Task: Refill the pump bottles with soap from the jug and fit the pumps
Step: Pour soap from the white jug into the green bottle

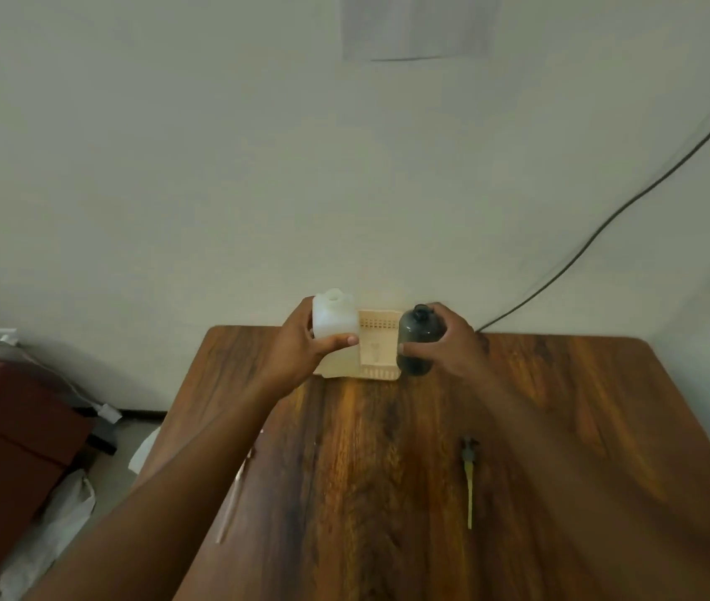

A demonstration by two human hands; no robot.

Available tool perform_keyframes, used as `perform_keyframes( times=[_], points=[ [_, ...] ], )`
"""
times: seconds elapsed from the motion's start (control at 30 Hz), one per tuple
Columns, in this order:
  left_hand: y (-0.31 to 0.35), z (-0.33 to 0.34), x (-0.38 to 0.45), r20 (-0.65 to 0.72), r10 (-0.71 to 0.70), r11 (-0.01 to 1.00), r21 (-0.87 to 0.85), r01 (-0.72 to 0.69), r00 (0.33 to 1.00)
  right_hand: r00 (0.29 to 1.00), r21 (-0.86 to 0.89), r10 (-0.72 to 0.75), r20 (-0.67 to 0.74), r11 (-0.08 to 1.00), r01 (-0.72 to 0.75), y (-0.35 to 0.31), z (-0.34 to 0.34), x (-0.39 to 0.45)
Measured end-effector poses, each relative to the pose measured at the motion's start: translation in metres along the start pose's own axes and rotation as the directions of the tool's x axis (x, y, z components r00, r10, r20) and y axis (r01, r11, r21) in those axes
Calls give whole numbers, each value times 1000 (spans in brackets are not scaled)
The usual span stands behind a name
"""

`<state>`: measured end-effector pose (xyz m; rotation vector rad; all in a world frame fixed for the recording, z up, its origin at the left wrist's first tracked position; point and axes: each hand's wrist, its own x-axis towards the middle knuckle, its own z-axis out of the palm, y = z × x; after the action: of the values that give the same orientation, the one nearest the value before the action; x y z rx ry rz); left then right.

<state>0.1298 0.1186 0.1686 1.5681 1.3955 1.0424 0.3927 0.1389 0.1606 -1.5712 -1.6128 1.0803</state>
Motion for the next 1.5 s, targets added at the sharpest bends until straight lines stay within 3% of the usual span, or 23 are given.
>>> perform_keyframes(
  times=[0.2, 0.47, 0.63, 0.97, 1.5],
  points=[
    [75, -24, 24, -35, 165, 986, 28, -164, 986, 986, 101, -143, -79, 983, 151, -72, -36, 5],
    [156, -45, 37, -25, 259, 966, 22, -258, 966, 946, 206, -273, -173, 930, 305, -156, -75, 5],
    [192, -58, 35, -26, 278, 960, 53, -276, 960, 930, 221, -333, -153, 906, 361, -188, -86, -7],
    [236, -75, 32, 83, 356, 910, 197, -365, 931, 926, 185, -353, -135, 909, 374, -203, -94, -18],
    [260, -91, 43, 244, 328, 786, 466, -407, 913, 920, 156, -373, -124, 908, 389, -201, -95, -27]
  ],
)
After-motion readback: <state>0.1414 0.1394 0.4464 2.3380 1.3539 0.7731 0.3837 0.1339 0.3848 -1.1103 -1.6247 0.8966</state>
